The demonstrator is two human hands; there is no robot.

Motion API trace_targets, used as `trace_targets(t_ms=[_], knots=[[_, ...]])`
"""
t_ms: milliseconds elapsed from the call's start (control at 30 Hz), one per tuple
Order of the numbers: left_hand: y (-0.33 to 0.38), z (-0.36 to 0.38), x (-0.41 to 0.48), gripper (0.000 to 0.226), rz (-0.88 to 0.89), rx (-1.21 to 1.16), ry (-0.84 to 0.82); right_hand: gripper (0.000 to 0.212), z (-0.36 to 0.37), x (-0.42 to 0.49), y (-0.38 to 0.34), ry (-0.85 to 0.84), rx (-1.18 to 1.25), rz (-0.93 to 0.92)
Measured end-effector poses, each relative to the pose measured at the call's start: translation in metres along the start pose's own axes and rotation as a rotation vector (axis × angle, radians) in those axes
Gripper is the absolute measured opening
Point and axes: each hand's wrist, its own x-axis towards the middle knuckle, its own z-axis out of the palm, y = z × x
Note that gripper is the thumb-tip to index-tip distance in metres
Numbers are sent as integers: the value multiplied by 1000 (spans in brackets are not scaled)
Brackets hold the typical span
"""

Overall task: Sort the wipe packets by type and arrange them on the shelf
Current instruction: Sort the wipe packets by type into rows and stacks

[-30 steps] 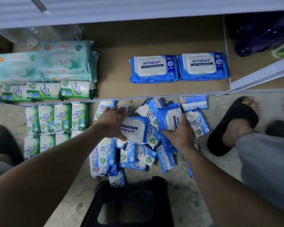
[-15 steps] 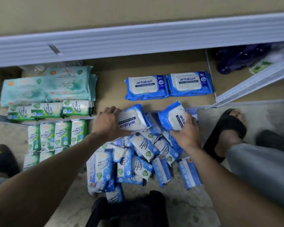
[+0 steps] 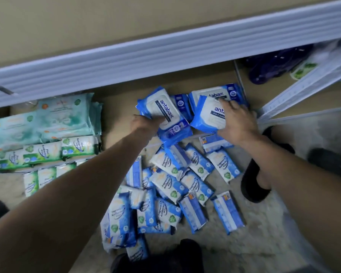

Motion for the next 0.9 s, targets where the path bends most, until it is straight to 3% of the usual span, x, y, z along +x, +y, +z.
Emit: trace_targets(t_ms=[100,200,300,367,467,600,767,900], knots=[[0,-5,3,48,48,123,61,103,-1,11,3,-40,-68,-49],[3,-13,12,95,345,415,195,105,-4,25,7,-52,-132,-101],[6,-25,28,107,709,699,52,105,-9,40,5,-70,-186,-133],[5,-29,38,106,796,864,-63,105,-9,48,4,-86,-206,-150],[4,-29,42,104,818,947,-71,101,-3,55,9,-99,-172,-183],[-1,-21,33,101,839,927,70,91,12,56,22,-77,-131,-220],[-2,8,18,100,563,835,245,76,28,53,39,122,-56,-176],[10,22,11,108,365,799,248,66,30,53,42,171,42,-91]])
